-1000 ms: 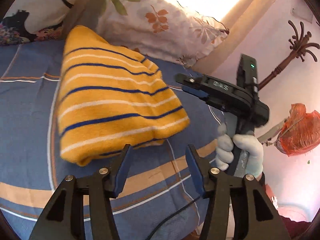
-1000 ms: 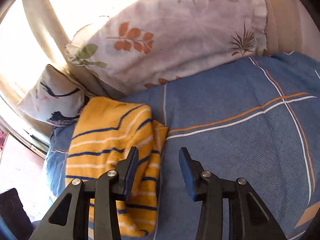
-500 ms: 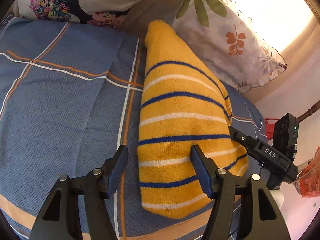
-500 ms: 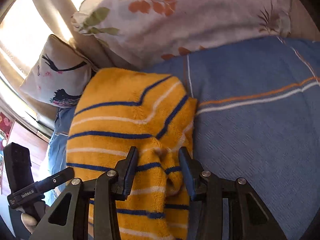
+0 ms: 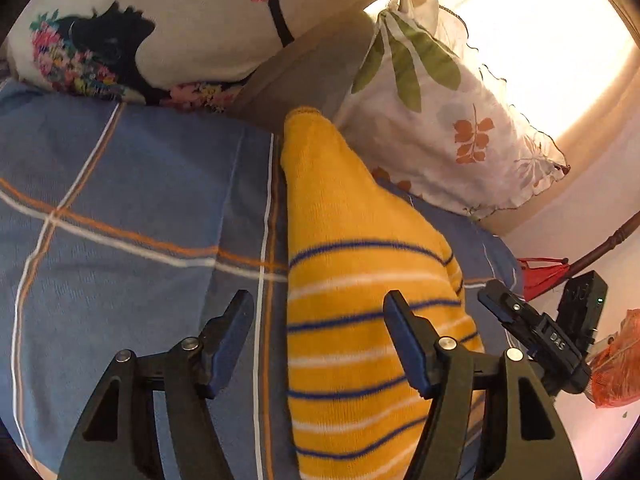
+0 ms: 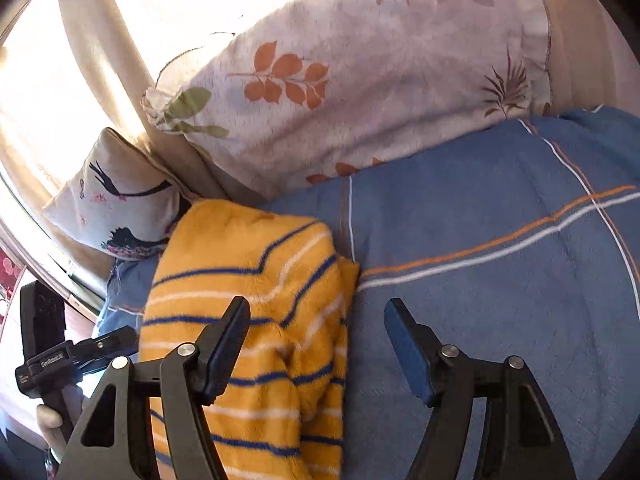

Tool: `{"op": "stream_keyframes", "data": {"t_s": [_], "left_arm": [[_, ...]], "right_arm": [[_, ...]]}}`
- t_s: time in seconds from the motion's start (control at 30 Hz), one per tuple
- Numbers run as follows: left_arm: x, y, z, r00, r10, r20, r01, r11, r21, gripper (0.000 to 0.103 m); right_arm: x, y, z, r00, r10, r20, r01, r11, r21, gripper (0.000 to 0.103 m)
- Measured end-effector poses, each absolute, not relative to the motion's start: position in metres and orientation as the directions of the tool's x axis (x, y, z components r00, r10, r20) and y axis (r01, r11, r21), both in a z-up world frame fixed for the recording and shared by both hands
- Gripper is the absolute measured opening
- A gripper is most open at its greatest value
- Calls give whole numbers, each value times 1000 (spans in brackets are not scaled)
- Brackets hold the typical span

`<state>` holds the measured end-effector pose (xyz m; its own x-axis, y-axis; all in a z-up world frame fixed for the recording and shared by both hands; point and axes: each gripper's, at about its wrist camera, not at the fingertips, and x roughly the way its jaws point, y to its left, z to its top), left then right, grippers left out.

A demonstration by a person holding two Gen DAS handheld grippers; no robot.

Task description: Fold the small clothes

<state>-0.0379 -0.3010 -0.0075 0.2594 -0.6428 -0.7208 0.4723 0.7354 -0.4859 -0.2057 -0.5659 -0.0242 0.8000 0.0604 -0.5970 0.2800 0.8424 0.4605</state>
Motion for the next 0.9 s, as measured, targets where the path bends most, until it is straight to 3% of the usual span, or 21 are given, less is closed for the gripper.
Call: {"op": "stream_keyframes", "data": {"t_s": [0.2,0.23,0.27,0.3,0.5,0.7,0.9], "left_arm": [[-5,-363,-21,196,-579,-791,505,751,-425,66],[-4,-370,-22,203,-570,-797,513,754,-409,67],[-6,-376,-23,211,-562,-800,525,755,-392,67],[-7,-380,-23,223,-554,-802,538,756,-373,69],[-17,-372,-17,260,-537,-802,541,769,-339,73],[-64,-345,13,392,-478,-786,583,790,-189,73],[-99,-346,6,424,-424,-800,617,782,-88,73]], "right_arm": [[-155,-580,-22,780,14,-626,338,833,439,73],[-148,-582,-29,766,39,-642,336,827,451,64],[-143,-583,-35,749,76,-658,325,823,465,47],[-141,-580,-41,731,105,-674,316,823,471,45],[-160,-565,-44,708,24,-705,345,860,377,45],[-208,-542,-14,778,-56,-625,320,893,318,45],[-220,-514,-34,742,-5,-670,275,914,299,45]]}}
